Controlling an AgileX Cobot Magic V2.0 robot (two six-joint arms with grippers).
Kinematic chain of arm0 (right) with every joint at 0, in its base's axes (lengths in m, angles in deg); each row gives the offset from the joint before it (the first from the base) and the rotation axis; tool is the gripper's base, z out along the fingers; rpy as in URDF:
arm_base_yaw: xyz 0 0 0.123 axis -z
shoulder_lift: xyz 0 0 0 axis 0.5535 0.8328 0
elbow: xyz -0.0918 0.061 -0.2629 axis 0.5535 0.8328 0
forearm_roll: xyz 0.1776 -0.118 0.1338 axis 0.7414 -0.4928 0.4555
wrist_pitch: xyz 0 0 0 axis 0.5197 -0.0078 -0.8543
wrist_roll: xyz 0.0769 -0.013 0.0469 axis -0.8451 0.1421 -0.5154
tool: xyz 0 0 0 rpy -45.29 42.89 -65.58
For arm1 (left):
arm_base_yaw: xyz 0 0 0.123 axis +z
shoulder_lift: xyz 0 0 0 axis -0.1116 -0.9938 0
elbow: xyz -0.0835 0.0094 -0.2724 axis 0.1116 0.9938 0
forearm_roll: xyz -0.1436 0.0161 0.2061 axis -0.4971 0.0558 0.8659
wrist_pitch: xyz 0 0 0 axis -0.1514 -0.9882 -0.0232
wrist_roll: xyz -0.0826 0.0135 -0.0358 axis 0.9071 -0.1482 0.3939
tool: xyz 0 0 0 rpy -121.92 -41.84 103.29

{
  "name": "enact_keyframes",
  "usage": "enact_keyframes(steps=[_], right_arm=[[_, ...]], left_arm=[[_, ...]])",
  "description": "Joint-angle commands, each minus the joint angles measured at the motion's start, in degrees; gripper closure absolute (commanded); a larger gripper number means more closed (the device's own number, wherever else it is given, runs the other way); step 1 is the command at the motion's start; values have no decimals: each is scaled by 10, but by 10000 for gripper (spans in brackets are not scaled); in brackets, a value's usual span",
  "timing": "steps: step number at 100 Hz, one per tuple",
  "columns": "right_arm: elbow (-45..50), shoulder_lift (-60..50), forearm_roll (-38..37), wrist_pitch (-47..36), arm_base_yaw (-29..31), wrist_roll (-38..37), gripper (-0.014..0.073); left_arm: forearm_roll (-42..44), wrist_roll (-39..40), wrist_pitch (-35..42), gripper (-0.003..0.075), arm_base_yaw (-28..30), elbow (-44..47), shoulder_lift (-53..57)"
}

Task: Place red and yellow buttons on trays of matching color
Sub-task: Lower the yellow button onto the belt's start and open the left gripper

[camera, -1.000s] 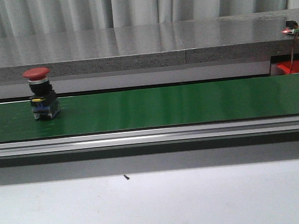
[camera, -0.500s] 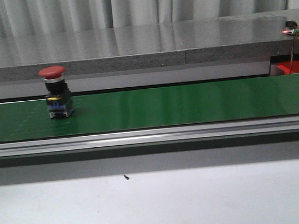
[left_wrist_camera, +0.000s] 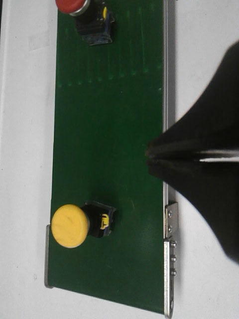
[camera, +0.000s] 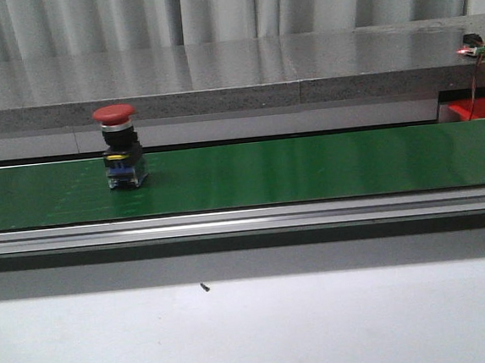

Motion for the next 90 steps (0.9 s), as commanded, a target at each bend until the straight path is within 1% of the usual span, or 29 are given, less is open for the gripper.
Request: enact_keyframes(steps=[1,17,41,72,90], right_arm=[[-14,0,4,-37,0,2,716],[-14,0,4,-37,0,2,716],[-14,0,4,-37,0,2,716],[-14,0,4,-37,0,2,716],[-14,0,30,-37,0,2,716]], left_arm=[[-14,-1,43,740,-10,5,35],[-16,-1,51,739,-22,51,89],[-16,-12,65,740,-23,108,186],[-20,-13,56,740,-23,158,298],[-21,-13,52,740,-23,174,345]])
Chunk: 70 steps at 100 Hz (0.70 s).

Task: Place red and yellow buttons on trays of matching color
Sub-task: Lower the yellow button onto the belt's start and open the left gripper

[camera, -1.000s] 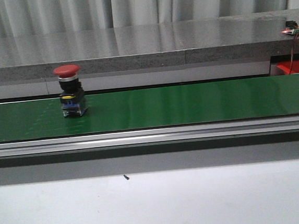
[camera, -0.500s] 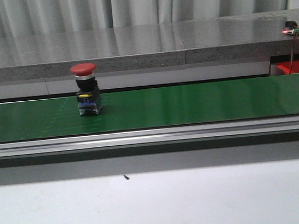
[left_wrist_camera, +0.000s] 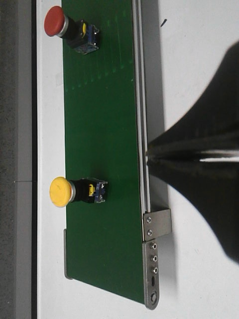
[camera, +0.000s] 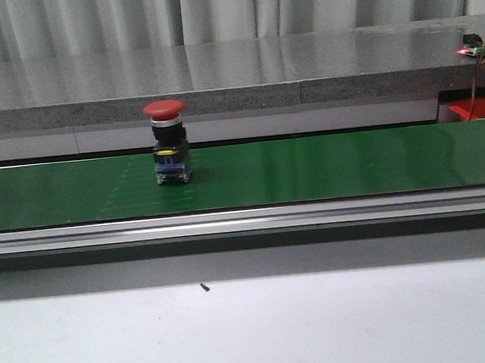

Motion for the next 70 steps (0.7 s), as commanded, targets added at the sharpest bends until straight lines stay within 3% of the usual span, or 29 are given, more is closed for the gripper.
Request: enact_keyframes(steps=[1,42,70], right_arm=[[-14,0,17,-37,0,2,716],[-16,7,20,-32,0,2,716],[-113,104,-25,81,-29,2,715]], left_arm=[[-13,0,35,739,-6,-11,13],[-13,0,36,740,-6,-10,23],[-13,0,36,740,-6,-10,23]])
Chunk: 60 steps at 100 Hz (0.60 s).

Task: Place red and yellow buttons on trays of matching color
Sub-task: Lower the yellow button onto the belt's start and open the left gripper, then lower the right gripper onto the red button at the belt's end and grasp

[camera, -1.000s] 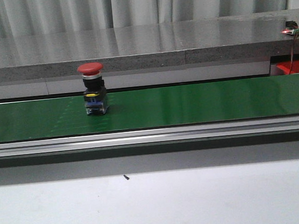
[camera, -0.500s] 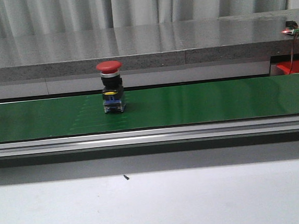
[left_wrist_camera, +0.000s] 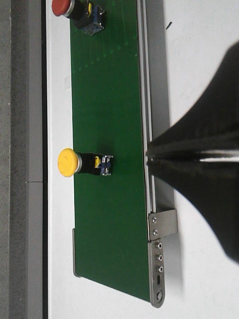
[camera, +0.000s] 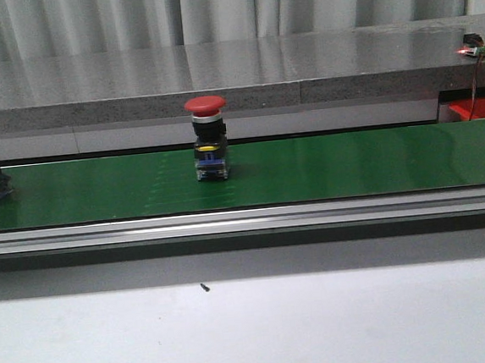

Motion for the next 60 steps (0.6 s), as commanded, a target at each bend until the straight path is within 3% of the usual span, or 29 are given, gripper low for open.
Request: enact_keyframes(steps=[1,30,40,60], right_arm=[[-58,41,-6,7,-11,2,715],[-209,193,-6,84,-44,2,681],[-253,250,-6,98,-62,2,547],[-330,341,-7,120,-111,2,195]], left_arm=[[-11,0,37,740,-6,-16,-3],[-11,0,37,740,-6,-16,-3],[-11,0,37,740,-6,-16,-3],[-11,0,37,740,-6,-16,-3]])
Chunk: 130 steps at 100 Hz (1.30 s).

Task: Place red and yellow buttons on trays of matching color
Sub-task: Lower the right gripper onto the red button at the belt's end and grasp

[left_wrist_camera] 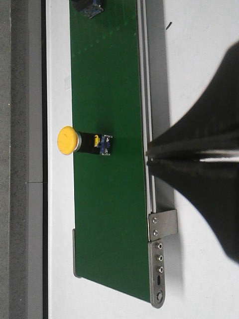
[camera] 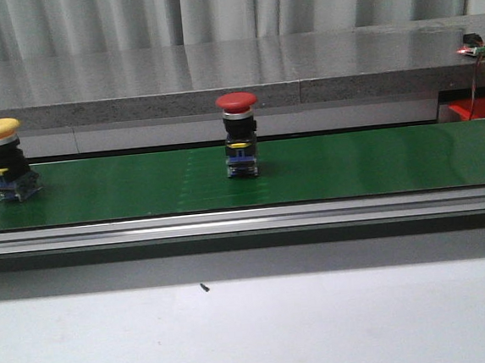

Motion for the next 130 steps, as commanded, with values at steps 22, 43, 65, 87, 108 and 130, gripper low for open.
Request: enact_keyframes(steps=[22,43,65,87,108,130], right_arm=[[-129,112,8,37,-70,-1,118],[-203,183,-12,87,-101,-50,123],[-260,227,-94,103,-136,-160,160],[-291,252,-132,130,-164,-241,160],[-316,288,-130,166,-170,-266,160],[-316,324,-124,163,-170,-288,160]], left_arm=[[-11,0,37,740,-6,-16,-3],[-11,0,37,740,-6,-16,-3],[-11,0,37,740,-6,-16,-3],[-11,0,37,740,-6,-16,-3],[-11,0,37,739,-6,-15,-3],[-11,0,37,740,-6,-15,-3]])
